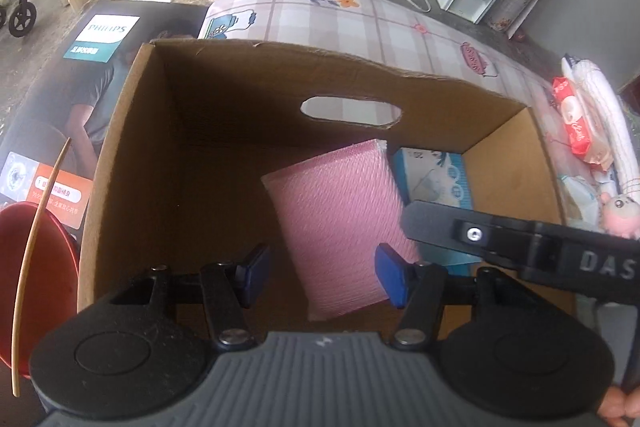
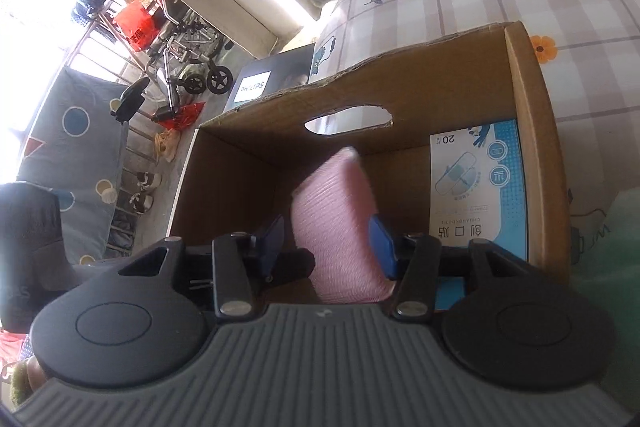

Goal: Organize soft objects
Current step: 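Carry the pink pad with the left tool into the cardboard box and release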

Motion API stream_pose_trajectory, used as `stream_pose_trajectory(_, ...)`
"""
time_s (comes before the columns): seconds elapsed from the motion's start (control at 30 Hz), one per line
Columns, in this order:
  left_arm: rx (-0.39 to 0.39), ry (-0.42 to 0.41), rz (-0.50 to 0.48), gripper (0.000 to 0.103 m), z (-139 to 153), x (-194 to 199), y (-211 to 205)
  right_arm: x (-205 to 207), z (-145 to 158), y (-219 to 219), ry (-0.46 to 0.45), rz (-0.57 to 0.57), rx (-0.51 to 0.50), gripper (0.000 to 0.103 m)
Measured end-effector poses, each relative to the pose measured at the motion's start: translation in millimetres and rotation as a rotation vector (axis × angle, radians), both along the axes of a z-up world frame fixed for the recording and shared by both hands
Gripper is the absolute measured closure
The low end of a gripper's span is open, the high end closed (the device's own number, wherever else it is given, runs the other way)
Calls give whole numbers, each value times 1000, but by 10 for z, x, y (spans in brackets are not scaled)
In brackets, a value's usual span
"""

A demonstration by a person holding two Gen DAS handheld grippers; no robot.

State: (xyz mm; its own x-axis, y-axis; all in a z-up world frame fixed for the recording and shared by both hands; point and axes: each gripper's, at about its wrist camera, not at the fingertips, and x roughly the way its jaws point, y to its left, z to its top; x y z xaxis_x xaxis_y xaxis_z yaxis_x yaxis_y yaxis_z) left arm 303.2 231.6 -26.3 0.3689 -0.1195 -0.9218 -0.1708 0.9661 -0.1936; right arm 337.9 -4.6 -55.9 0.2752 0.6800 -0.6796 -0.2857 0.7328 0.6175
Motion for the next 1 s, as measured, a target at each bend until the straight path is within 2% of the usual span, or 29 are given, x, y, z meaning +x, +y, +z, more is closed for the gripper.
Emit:
stream_pose_trajectory(0.13,-9,77,43,44,-244,106,56,-71,71,-157,-51,4,7,56)
stream_pose_trajectory(0.27,-52,61,93,44,-222,82,103,-230,281,-378,-117,13,45,56)
stream_pose_trajectory(0.3,-63,52,104,40,-198,77,107,-273,326,-431,-133,11,54,56)
stream_pose_trajectory(0.4,-79,23,133,20,-135,118,66,-432,477,-604,-196,3,67,55)
stream_pose_trajectory(0.43,-75,23,138,17,-134,160,35,-476,507,-652,-210,0,71,55)
stream_pose_trajectory(0.6,-25,60,159,20,-267,356,-115,-671,580,-946,-242,-19,96,55)
stream_pose_trajectory(0.7,-15,50,150,36,-351,432,-168,-767,573,-1112,-249,-44,94,55)
stream_pose_trajectory(0.9,43,-14,64,37,-325,475,-358,-823,502,-1353,-244,-75,83,55)
stream_pose_trajectory(1.0,50,-13,26,33,-337,493,-425,-852,471,-1437,-239,-90,81,55)
